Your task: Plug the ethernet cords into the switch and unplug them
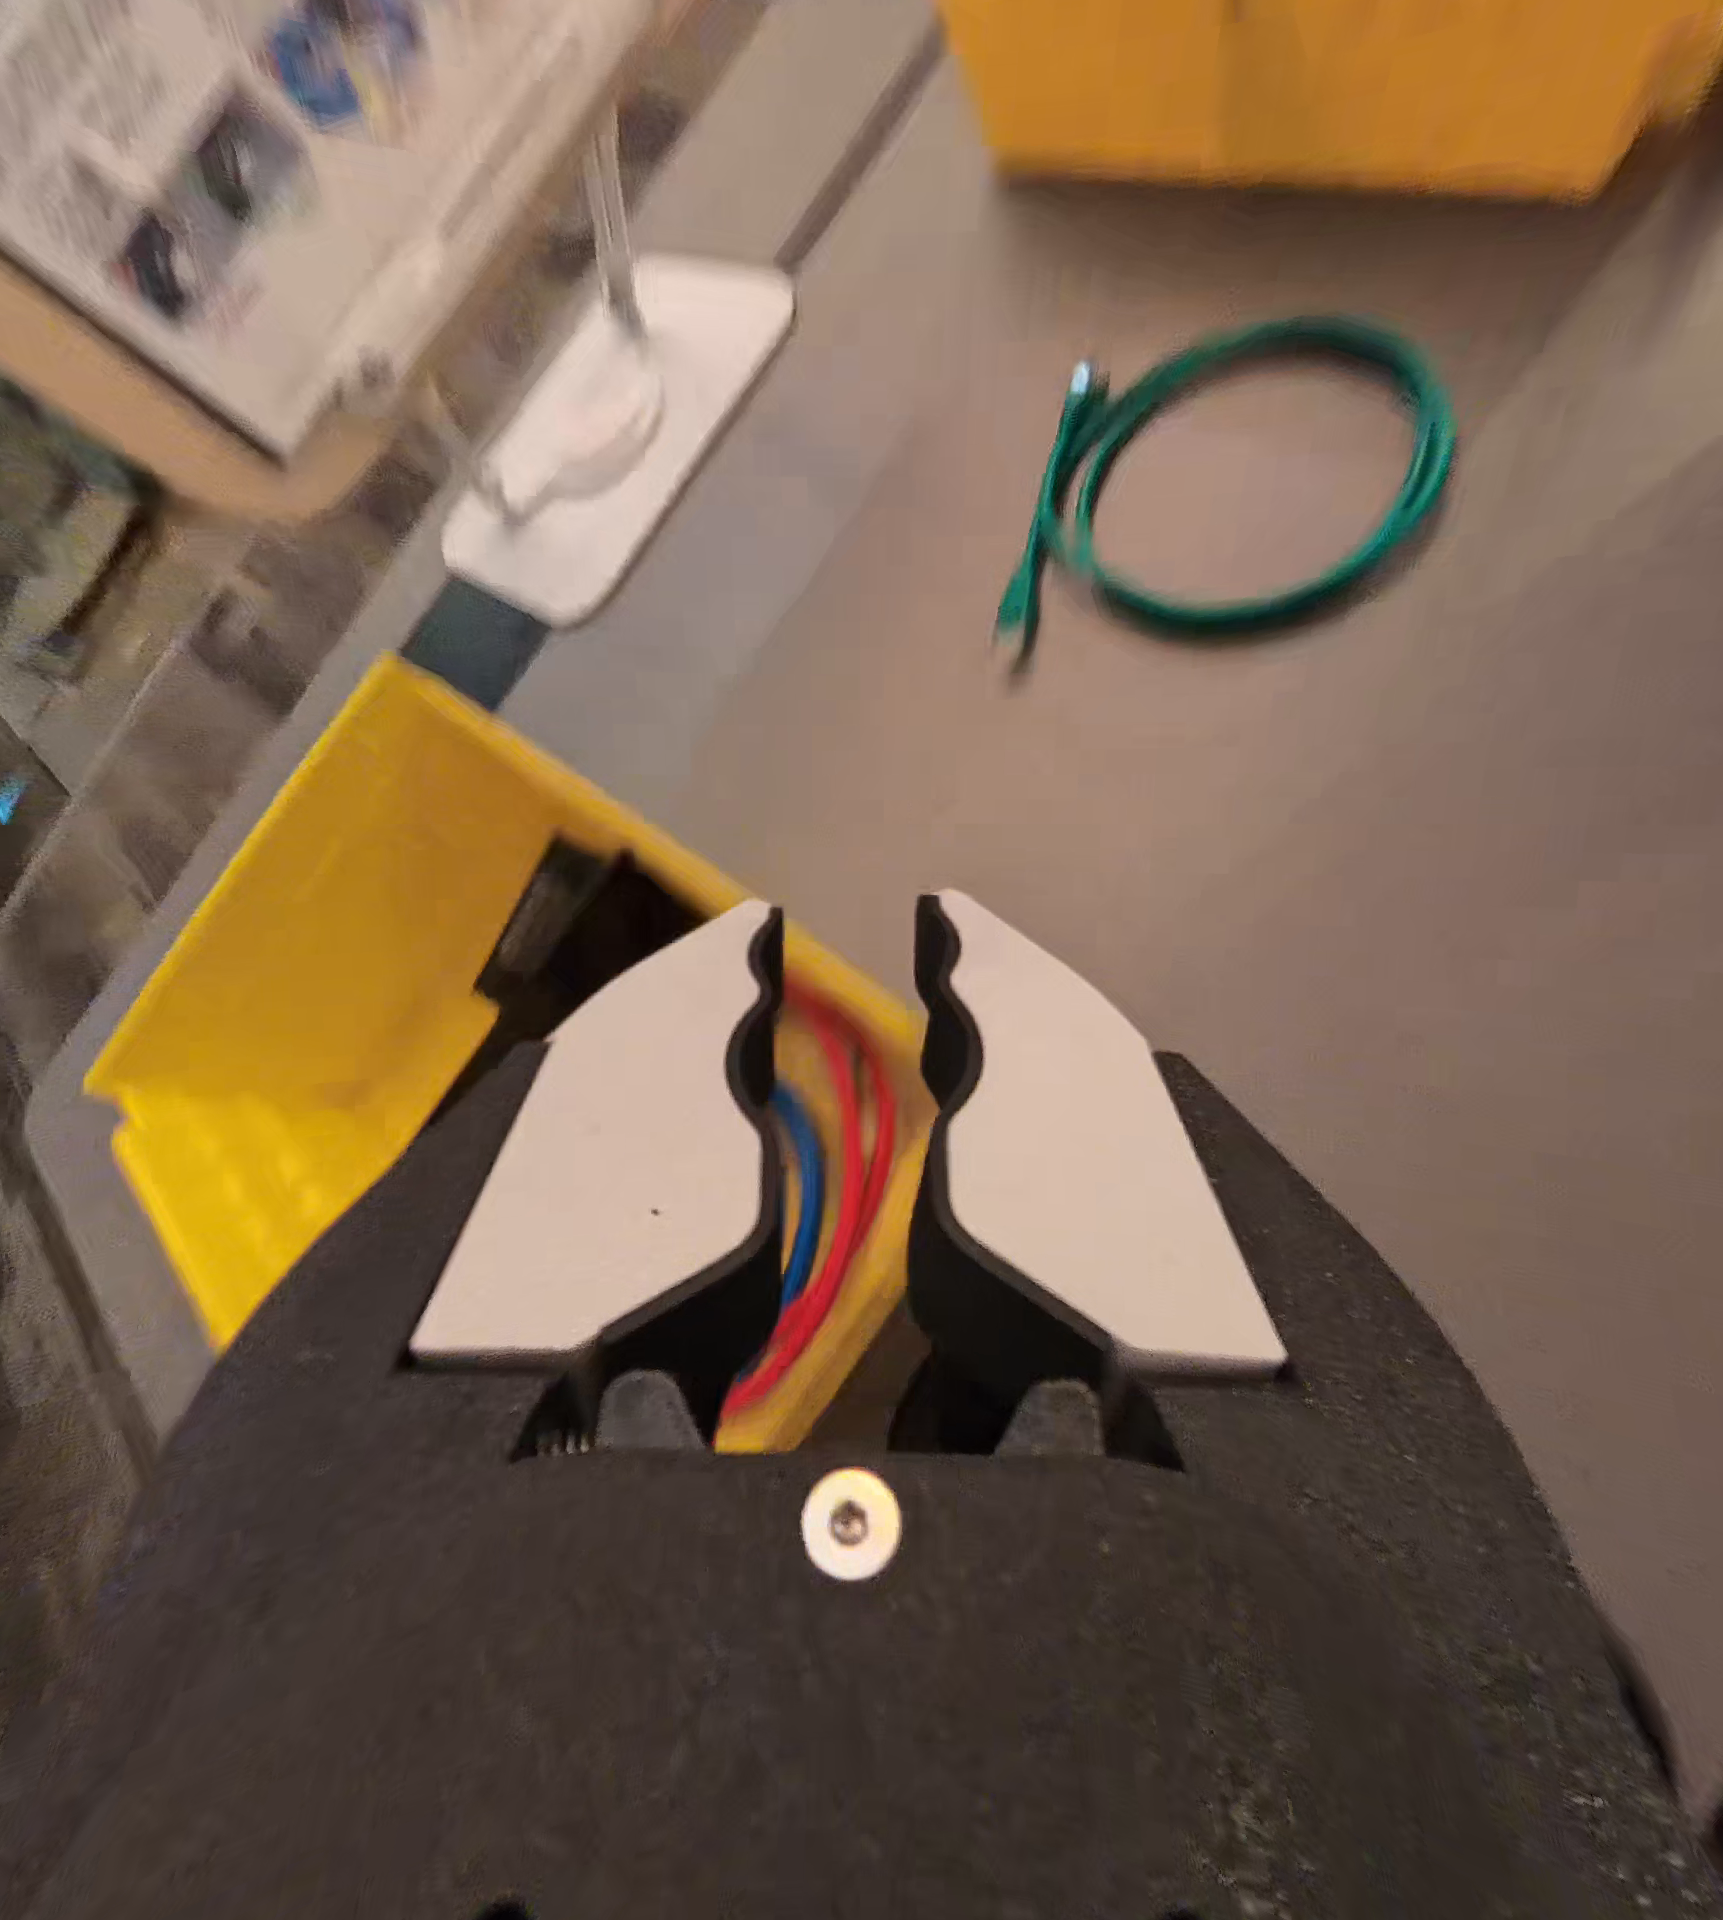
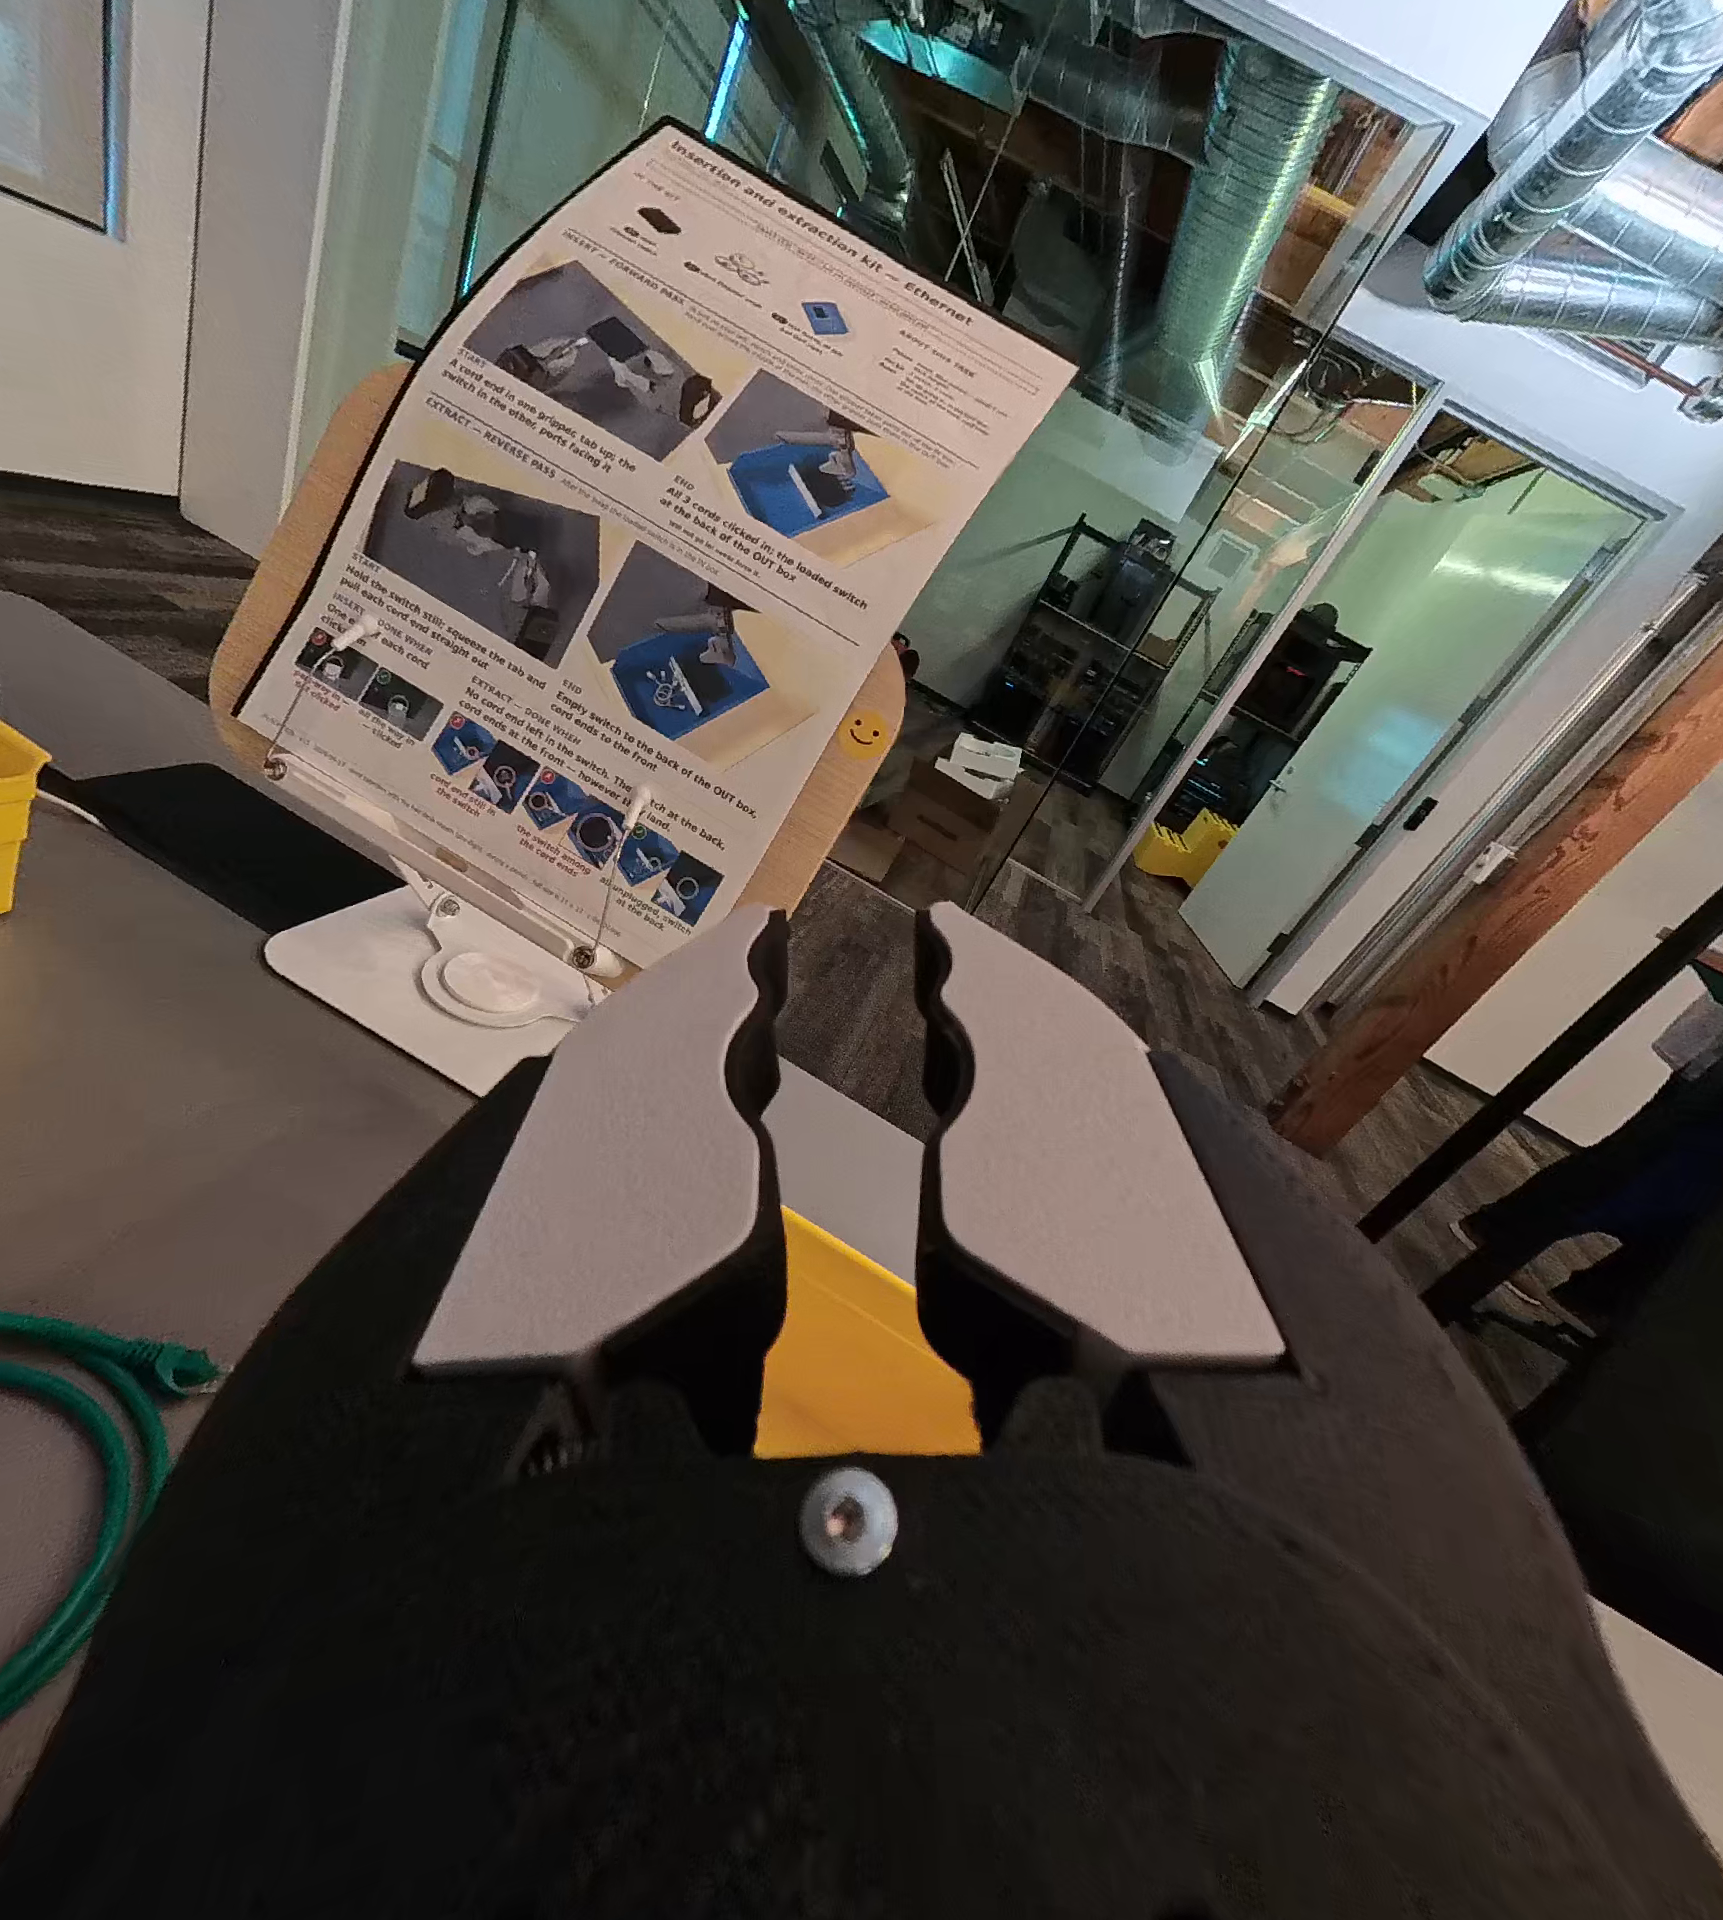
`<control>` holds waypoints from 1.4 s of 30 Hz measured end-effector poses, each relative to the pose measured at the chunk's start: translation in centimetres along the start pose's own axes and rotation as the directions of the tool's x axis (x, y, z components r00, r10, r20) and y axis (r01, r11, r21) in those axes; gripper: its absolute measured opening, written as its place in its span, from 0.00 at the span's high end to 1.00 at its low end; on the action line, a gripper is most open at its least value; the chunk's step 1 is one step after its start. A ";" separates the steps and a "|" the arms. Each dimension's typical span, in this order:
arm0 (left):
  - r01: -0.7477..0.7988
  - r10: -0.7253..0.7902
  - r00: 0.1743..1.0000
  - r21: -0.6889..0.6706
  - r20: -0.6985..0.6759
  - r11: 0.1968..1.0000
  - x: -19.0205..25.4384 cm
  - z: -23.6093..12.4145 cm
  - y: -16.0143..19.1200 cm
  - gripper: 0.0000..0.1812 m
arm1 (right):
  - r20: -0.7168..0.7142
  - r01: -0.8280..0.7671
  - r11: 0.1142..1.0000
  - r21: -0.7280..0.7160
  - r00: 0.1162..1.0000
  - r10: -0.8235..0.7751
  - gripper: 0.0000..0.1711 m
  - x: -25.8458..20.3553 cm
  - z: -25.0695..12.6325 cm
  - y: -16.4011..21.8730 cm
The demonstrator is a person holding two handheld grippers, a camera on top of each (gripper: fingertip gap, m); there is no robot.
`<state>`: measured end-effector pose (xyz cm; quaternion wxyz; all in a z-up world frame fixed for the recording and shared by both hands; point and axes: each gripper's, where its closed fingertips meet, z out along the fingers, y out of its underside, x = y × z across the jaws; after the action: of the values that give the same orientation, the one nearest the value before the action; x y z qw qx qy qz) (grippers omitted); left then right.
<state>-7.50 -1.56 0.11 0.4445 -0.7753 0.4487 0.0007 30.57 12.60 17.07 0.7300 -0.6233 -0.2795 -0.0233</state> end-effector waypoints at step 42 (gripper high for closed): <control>-0.098 0.094 0.974 -0.008 -0.204 0.995 -10.5 -9.0 -7.1 0.97 | 0.009 0.092 0.990 -0.108 0.996 -0.091 0.85 -1.2 1.9 2.3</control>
<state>-12.44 0.98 14.64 0.3887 -0.7527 0.5287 -0.0532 29.70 14.52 14.62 0.6928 -0.6484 -0.3075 -0.0706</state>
